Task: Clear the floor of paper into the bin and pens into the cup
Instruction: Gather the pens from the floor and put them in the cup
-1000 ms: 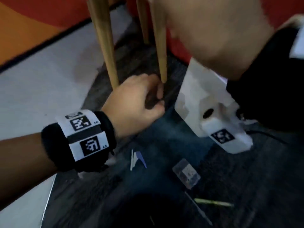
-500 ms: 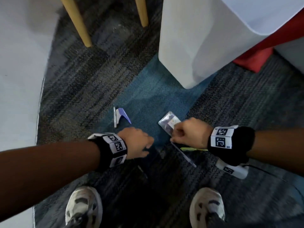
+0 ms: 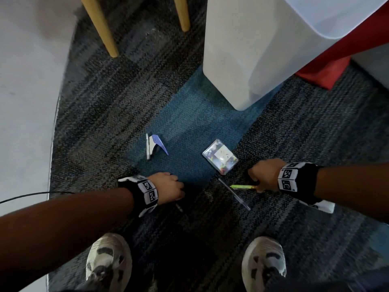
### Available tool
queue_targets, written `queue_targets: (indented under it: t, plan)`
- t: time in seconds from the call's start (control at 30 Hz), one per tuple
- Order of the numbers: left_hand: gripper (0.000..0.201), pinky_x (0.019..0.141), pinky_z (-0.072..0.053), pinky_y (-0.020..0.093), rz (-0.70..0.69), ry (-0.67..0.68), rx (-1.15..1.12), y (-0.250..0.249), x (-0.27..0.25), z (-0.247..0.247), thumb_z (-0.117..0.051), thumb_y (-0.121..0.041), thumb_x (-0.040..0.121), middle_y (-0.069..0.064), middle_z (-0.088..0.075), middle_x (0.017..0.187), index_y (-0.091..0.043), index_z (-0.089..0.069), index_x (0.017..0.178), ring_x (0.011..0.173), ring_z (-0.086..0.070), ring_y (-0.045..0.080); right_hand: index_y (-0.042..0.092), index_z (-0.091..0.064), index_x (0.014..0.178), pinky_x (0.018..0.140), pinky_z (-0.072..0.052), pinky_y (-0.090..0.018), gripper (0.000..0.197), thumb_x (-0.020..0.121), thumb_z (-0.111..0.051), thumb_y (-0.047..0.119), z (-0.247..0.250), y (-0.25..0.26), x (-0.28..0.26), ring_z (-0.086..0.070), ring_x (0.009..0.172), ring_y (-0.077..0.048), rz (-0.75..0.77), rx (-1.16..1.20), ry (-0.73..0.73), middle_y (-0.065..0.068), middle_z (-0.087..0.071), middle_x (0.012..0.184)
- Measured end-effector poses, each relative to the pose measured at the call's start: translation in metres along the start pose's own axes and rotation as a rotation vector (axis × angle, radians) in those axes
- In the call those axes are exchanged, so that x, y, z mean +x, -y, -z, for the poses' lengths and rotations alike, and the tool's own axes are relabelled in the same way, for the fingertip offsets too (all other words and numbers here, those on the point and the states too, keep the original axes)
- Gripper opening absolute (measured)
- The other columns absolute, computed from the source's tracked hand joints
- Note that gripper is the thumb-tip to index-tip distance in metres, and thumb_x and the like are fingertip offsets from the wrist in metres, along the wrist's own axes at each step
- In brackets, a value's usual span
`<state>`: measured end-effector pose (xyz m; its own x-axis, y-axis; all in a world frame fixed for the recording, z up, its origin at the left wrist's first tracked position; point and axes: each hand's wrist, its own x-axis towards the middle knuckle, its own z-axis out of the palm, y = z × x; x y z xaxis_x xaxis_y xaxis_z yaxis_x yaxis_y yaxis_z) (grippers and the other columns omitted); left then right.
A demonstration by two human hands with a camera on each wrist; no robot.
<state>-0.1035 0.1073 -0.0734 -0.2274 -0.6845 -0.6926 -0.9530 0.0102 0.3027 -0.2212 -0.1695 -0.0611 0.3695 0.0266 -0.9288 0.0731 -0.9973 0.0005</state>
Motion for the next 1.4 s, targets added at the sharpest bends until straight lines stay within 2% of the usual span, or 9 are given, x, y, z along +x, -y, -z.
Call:
queue_targets:
  t: [0.3,0.43,0.6,0.77,0.97,1.13,1.27,1.33,1.4]
  plan:
    - [0.025,0.08,-0.048,0.034,0.085,-0.231,-0.326,0.028,0.005,0.039,-0.049,-0.026,0.092,-0.002,-0.057,0.112,-0.023,-0.052,0.117,0.1,-0.059,0.024,0.02,-0.057,0.083,0.06,-0.051,-0.031,0.018,0.082,-0.068,0.034,0.026,0.002,0.003,-0.056,0.069,-0.025,0.059,-0.077,0.005,0.003,-0.049,0.069]
    - [0.023,0.08,-0.045,0.032,0.128,-0.401,-0.469,0.046,-0.002,0.062,-0.051,-0.024,0.095,-0.001,-0.058,0.109,-0.02,-0.054,0.117,0.095,-0.057,0.022,0.02,-0.063,0.091,0.058,-0.041,-0.026,0.021,0.079,-0.068,0.037,0.059,-0.012,-0.004,-0.057,0.072,-0.023,0.038,0.026,-0.028,0.0,-0.06,0.079]
    - [0.021,0.076,-0.043,0.026,0.215,-0.645,-0.554,0.082,-0.021,0.098,-0.058,-0.02,0.091,-0.001,-0.061,0.099,-0.014,-0.058,0.111,0.079,-0.048,0.01,0.03,-0.059,0.102,0.067,-0.044,-0.025,0.018,0.084,-0.062,0.035,0.092,-0.023,-0.017,-0.061,0.078,-0.014,0.109,0.39,-0.341,0.007,-0.066,0.084]
    - [0.017,0.073,-0.05,0.026,0.283,-0.926,-0.597,0.117,-0.058,0.168,-0.063,-0.022,0.09,-0.013,-0.054,0.086,-0.019,-0.059,0.106,0.07,-0.052,0.006,0.03,-0.052,0.093,0.063,-0.044,-0.022,0.009,0.093,-0.059,0.023,0.128,-0.008,-0.029,-0.054,0.059,-0.006,0.232,0.824,-0.815,0.004,-0.061,0.066]
    - [0.023,0.066,-0.046,0.012,0.271,-1.373,-0.459,0.137,-0.129,0.27,-0.069,-0.025,0.088,-0.008,-0.06,0.087,-0.018,-0.061,0.108,0.076,-0.056,0.005,0.032,-0.066,0.086,0.059,-0.051,-0.031,0.026,0.089,-0.064,0.006,0.182,0.013,-0.053,-0.057,0.057,-0.012,0.426,1.27,-0.918,-0.006,-0.065,0.071]
    - [0.024,0.075,-0.047,0.018,0.249,-1.658,-0.221,0.135,-0.197,0.339,-0.066,-0.023,0.088,-0.009,-0.064,0.092,-0.019,-0.068,0.112,0.081,-0.057,0.002,0.032,-0.072,0.093,0.075,-0.058,-0.038,0.038,0.078,-0.072,-0.003,0.229,0.016,-0.1,-0.07,0.075,-0.019,0.496,1.352,-1.076,-0.004,-0.073,0.083]
    - [0.027,0.074,-0.049,0.022,0.364,-1.686,-0.109,0.137,-0.259,0.393,-0.062,-0.025,0.092,-0.005,-0.062,0.092,-0.025,-0.066,0.12,0.073,-0.058,0.001,0.016,-0.073,0.089,0.064,-0.055,-0.027,0.023,0.085,-0.066,-0.005,0.268,0.016,-0.145,-0.067,0.064,-0.022,0.676,1.428,-1.202,-0.016,-0.068,0.071]
    - [0.021,0.069,-0.053,0.025,0.459,-1.712,-0.09,0.142,-0.289,0.418,-0.068,-0.026,0.088,-0.007,-0.065,0.088,-0.025,-0.066,0.109,0.068,-0.06,0.003,0.009,-0.071,0.09,0.06,-0.056,-0.027,0.021,0.085,-0.063,-0.009,0.282,0.014,-0.161,-0.066,0.061,-0.026,0.718,1.472,-1.296,-0.02,-0.065,0.066]
    - [0.013,0.06,-0.047,0.013,0.588,-1.766,-0.078,0.149,-0.317,0.441,-0.074,-0.025,0.082,-0.008,-0.065,0.082,-0.025,-0.065,0.092,0.065,-0.056,-0.002,0.009,-0.072,0.089,0.06,-0.056,-0.029,0.02,0.085,-0.062,-0.008,0.293,0.012,-0.17,-0.066,0.062,-0.028,0.745,1.477,-1.349,-0.019,-0.065,0.066]
